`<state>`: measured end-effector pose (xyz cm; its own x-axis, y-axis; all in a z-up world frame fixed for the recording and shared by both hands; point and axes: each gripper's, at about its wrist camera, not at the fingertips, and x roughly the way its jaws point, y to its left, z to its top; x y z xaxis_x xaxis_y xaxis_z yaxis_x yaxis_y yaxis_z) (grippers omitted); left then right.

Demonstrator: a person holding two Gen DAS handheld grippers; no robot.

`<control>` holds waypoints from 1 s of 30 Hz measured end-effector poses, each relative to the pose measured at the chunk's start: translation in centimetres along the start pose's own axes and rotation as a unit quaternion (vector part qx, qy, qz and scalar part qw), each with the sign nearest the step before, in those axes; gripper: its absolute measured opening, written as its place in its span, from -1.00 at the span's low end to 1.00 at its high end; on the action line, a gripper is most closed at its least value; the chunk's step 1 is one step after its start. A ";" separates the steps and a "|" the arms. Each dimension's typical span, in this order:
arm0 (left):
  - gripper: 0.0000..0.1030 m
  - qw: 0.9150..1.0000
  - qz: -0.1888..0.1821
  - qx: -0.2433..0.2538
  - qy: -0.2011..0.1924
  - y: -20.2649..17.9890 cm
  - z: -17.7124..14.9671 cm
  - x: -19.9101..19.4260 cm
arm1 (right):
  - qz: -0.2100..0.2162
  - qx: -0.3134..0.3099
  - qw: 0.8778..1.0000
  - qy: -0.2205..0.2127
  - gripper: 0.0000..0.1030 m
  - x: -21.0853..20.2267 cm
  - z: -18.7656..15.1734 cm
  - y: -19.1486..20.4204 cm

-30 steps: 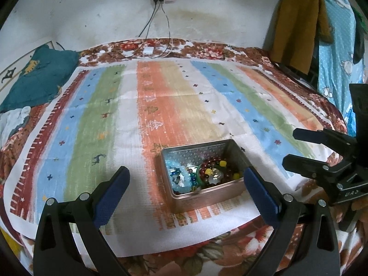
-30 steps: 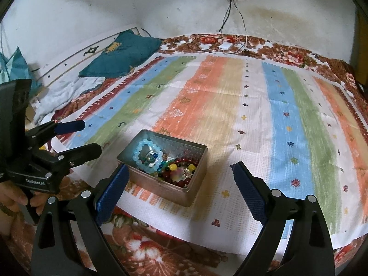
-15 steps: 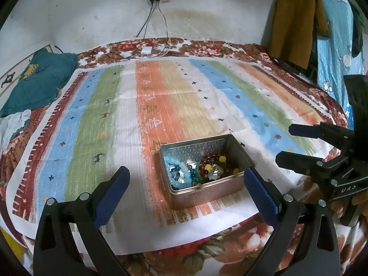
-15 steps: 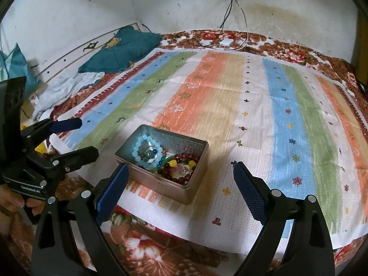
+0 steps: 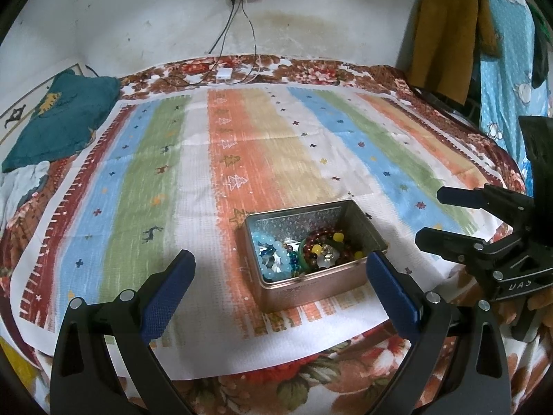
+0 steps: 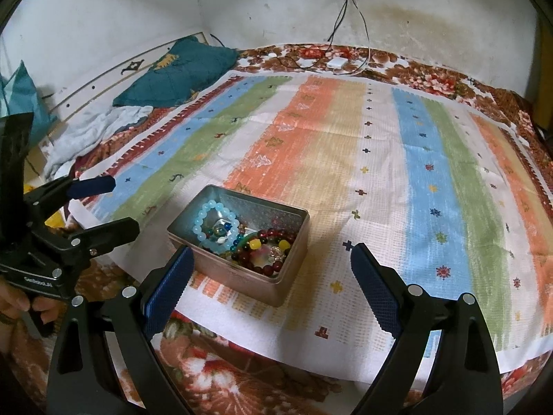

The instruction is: Organize jewelry

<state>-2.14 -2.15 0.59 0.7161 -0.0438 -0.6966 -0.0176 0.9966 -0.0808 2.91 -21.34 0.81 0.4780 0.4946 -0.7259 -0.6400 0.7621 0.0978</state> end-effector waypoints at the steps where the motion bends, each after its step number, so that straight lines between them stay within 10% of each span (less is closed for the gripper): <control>1: 0.89 1.000 0.000 0.000 0.000 0.0 0.0 0.0 | -0.002 -0.001 1.000 0.001 0.79 0.0 0.0 0.0; 30: 0.89 1.000 0.000 -0.005 0.010 0.1 -0.2 0.4 | -0.009 -0.004 1.000 0.004 0.91 0.2 -0.1 0.2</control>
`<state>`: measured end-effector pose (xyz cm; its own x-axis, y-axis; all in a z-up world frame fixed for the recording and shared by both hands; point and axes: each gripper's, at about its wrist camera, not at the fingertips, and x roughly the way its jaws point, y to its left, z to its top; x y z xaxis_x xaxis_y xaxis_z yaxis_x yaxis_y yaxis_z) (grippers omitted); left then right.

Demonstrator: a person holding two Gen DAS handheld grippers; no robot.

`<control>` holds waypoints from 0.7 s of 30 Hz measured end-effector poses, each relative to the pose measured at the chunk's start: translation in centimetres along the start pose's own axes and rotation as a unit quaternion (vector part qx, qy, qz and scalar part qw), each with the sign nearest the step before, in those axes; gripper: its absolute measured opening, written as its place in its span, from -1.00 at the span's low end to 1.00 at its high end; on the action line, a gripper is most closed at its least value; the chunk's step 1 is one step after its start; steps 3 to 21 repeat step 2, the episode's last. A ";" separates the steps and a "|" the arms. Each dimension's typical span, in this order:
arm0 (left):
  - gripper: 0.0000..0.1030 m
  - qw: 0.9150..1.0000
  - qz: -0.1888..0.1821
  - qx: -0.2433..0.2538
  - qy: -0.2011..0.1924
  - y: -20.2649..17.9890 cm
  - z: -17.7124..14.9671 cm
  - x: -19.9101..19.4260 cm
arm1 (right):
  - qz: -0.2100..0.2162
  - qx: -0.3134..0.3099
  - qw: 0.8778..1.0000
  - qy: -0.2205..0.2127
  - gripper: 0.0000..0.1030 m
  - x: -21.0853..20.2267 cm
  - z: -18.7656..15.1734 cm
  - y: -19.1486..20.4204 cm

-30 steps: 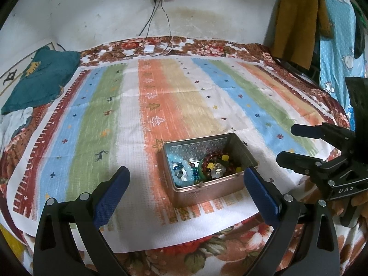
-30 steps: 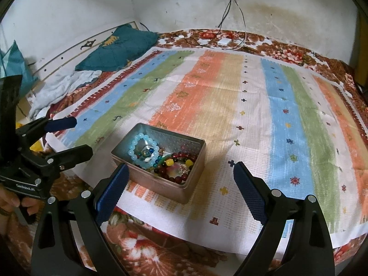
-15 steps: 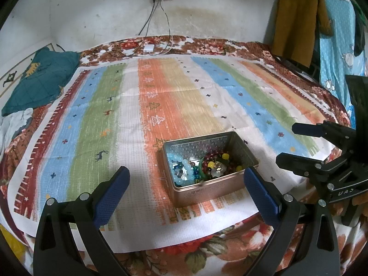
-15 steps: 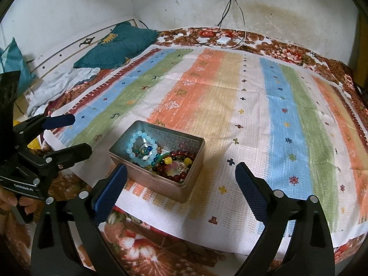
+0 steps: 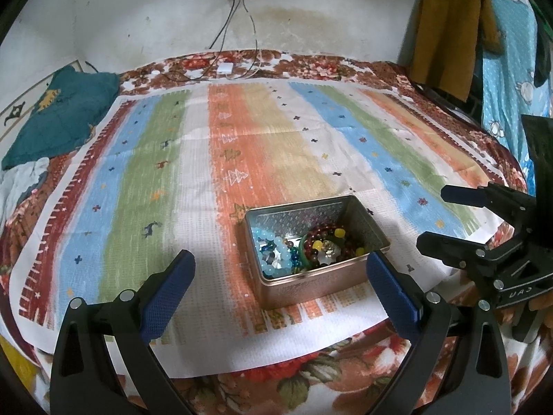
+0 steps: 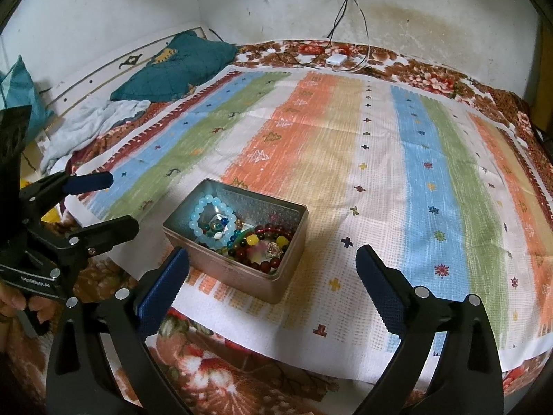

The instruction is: Organize jewelry

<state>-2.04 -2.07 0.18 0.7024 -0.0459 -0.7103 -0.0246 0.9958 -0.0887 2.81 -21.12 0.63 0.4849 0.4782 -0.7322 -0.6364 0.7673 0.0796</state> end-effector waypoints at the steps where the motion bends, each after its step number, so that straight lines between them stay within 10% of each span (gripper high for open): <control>1: 0.89 1.000 -0.001 -0.001 0.001 0.0 0.0 0.0 | 0.000 0.000 1.000 0.000 0.91 0.0 0.0 0.0; 21: 0.89 1.000 -0.002 -0.002 0.000 0.0 -0.1 0.0 | 0.000 0.000 1.000 0.000 0.91 0.0 0.0 0.0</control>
